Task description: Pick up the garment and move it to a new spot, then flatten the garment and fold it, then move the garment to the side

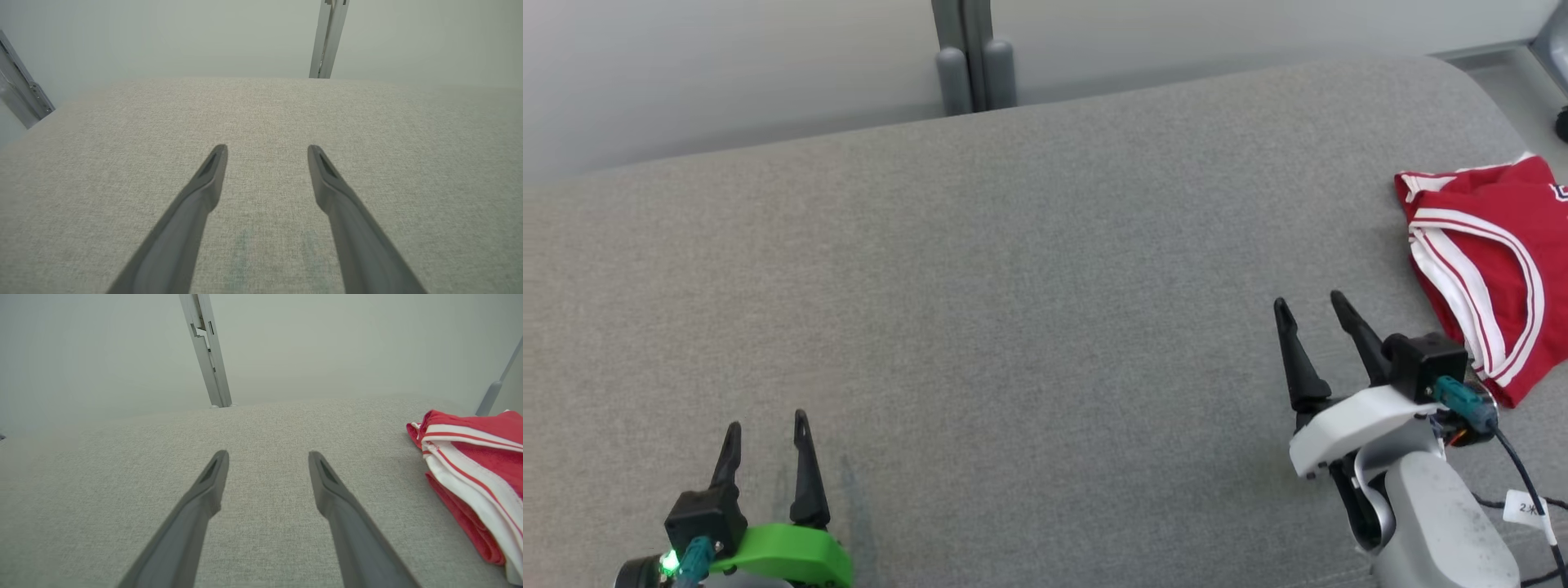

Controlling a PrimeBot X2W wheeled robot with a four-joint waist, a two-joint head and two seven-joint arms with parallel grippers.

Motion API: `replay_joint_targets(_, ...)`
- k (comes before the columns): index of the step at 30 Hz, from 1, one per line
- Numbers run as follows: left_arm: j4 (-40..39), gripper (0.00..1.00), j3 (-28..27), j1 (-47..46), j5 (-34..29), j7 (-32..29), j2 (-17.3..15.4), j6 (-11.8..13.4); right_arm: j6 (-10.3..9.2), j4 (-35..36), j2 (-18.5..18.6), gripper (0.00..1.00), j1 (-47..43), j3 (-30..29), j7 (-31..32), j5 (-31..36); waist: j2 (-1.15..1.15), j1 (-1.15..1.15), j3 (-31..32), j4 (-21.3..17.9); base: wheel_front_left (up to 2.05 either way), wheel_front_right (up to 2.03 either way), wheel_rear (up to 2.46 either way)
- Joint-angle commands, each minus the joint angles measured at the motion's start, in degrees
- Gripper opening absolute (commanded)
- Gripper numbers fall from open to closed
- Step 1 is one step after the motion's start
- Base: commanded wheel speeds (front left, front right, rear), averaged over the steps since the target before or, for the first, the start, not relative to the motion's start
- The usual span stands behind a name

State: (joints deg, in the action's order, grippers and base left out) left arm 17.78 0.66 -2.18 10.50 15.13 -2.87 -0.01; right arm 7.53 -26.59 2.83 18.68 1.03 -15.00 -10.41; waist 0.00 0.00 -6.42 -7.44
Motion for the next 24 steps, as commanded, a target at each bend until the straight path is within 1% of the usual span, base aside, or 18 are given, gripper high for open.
replay_joint_targets(1, 0.0, 1.0, -0.3, 1.6, 1.1, 0.0, -0.1, 0.2, -0.11, 0.1, 0.3, 1.0, -1.8, 0.0, -0.2, -0.5, 0.0, 0.0, 3.5, 2.1, 0.0, 0.0, 0.0)
replay_joint_targets(6, -0.6, 1.0, 0.1, 4.0, 2.4, 0.0, -0.2, 0.0, -0.11, 0.3, 0.2, 1.0, -4.6, -0.1, -0.2, -0.6, 0.0, 0.0, 5.1, 2.8, 0.0, 0.0, 0.0)
replay_joint_targets(7, -0.8, 1.0, 0.2, 4.4, 2.7, 0.0, -0.1, -0.2, -0.1, 0.2, 0.2, 1.0, -5.1, -0.1, -0.2, -0.6, 0.0, 0.0, 5.3, 2.9, 0.0, 0.0, 0.0)
replay_joint_targets(8, -0.9, 1.0, 0.4, 4.6, 3.8, 0.0, -0.1, -1.1, -0.1, 0.3, 0.2, 1.0, -5.4, -0.2, -0.2, -0.5, 0.0, 0.0, 5.5, 3.0, 0.0, 0.0, 0.0)
replay_joint_targets(9, -0.8, 0.0, 0.4, 4.0, 4.1, 0.0, 0.0, -1.4, 0.0, 0.2, 0.0, 0.0, -4.9, -0.3, 0.0, -0.4, 0.0, 0.0, 4.7, 2.2, 0.0, 0.0, 0.0)
replay_joint_targets(14, 1.5, 0.0, 0.5, 4.2, 4.9, -0.4, 0.3, -1.6, 0.01, -1.8, -0.5, 0.0, -6.4, -0.5, 0.6, -1.2, 0.0, 0.0, 4.9, 2.4, 0.0, 0.0, 0.0)
replay_joint_targets(24, 0.9, 0.0, -0.7, 2.8, 15.3, -3.3, 0.3, -2.4, 0.0, -0.1, -0.4, 0.0, -7.0, -1.7, 3.7, -12.1, 0.0, 0.0, 5.0, 2.8, 0.0, 0.0, 0.0)
